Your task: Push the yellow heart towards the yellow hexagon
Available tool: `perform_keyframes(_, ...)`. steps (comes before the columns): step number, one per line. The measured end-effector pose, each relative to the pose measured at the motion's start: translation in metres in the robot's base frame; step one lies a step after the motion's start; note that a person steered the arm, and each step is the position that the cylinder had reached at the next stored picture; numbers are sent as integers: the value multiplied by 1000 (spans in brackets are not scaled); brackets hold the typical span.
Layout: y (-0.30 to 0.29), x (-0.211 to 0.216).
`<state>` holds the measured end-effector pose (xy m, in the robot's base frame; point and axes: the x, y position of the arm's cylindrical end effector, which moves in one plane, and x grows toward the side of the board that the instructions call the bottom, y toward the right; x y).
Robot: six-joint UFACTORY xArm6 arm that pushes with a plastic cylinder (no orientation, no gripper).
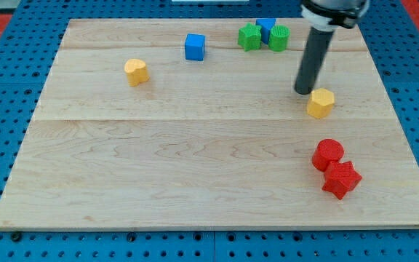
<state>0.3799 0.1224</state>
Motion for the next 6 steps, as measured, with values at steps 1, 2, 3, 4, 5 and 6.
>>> perform_keyframes(1,-114,35)
perform_keyframes(2,-278,42)
perform_keyframes(3,-332,-29)
perform_keyframes(4,-290,-67)
perform_keyframes(5,-168,-19)
perform_keyframes(6,-63,-2)
